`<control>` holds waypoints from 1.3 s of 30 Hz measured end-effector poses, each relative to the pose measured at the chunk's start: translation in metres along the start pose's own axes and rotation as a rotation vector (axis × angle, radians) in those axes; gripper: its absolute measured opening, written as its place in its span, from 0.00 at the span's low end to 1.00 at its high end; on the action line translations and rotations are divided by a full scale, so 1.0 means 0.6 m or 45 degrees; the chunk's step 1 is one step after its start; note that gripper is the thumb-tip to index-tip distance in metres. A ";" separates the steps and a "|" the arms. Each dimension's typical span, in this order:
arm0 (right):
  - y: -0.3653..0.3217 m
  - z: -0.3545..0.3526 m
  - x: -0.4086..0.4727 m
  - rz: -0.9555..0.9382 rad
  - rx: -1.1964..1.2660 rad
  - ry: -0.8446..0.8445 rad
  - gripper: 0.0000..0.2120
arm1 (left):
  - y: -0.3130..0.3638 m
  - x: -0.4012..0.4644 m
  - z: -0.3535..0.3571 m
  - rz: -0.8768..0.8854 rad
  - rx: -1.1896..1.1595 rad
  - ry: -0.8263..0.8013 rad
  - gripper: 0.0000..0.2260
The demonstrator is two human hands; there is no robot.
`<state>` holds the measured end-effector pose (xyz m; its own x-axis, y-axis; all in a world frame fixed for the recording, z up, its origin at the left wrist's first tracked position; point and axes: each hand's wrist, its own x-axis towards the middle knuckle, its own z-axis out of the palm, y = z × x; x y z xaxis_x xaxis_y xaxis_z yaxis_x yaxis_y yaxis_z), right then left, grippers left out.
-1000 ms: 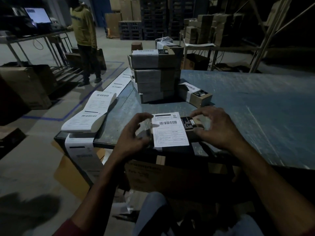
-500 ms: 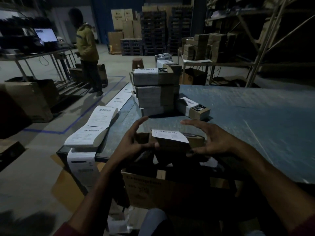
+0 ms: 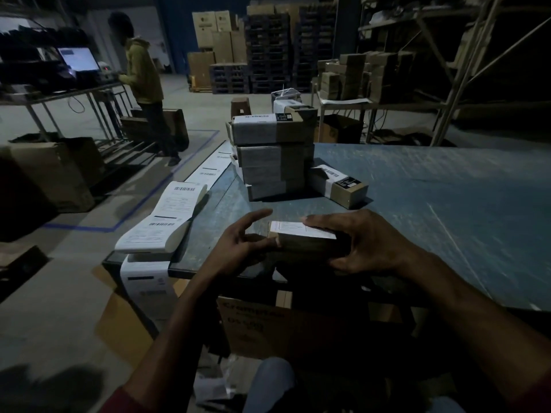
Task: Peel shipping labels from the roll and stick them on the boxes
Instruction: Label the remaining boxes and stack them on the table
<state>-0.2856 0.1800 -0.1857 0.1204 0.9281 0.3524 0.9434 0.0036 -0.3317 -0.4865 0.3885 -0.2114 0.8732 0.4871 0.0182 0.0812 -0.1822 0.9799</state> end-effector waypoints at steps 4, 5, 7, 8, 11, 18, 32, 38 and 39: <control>0.000 -0.007 -0.007 -0.001 0.123 0.023 0.40 | 0.006 -0.007 -0.005 0.120 0.286 -0.080 0.48; 0.001 -0.009 -0.007 0.008 0.156 0.017 0.40 | 0.009 -0.008 -0.004 0.224 0.411 -0.088 0.52; 0.000 -0.015 -0.005 0.025 0.209 -0.008 0.40 | 0.015 -0.005 0.002 0.442 0.549 -0.072 0.54; -0.002 -0.019 -0.003 0.037 0.225 -0.025 0.40 | 0.019 -0.002 0.006 0.506 0.561 -0.065 0.53; -0.005 -0.027 0.003 0.069 0.279 -0.069 0.39 | 0.025 0.010 0.017 0.562 0.554 -0.057 0.44; 0.000 -0.044 0.006 0.064 0.418 -0.121 0.30 | 0.032 0.014 0.030 0.596 0.335 -0.037 0.27; -0.017 -0.062 -0.001 -0.012 0.587 -0.071 0.28 | 0.036 0.013 0.029 0.880 0.273 -0.059 0.14; -0.009 -0.064 -0.003 -0.029 0.515 -0.112 0.23 | 0.032 0.015 0.023 0.959 0.259 -0.141 0.09; -0.007 -0.066 -0.006 -0.037 0.487 -0.075 0.21 | 0.031 0.012 0.020 0.947 0.219 -0.088 0.08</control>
<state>-0.2776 0.1619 -0.1507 0.0668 0.9453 0.3192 0.7612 0.1585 -0.6288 -0.4730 0.3782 -0.1955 0.7550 0.1305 0.6426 -0.4708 -0.5742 0.6698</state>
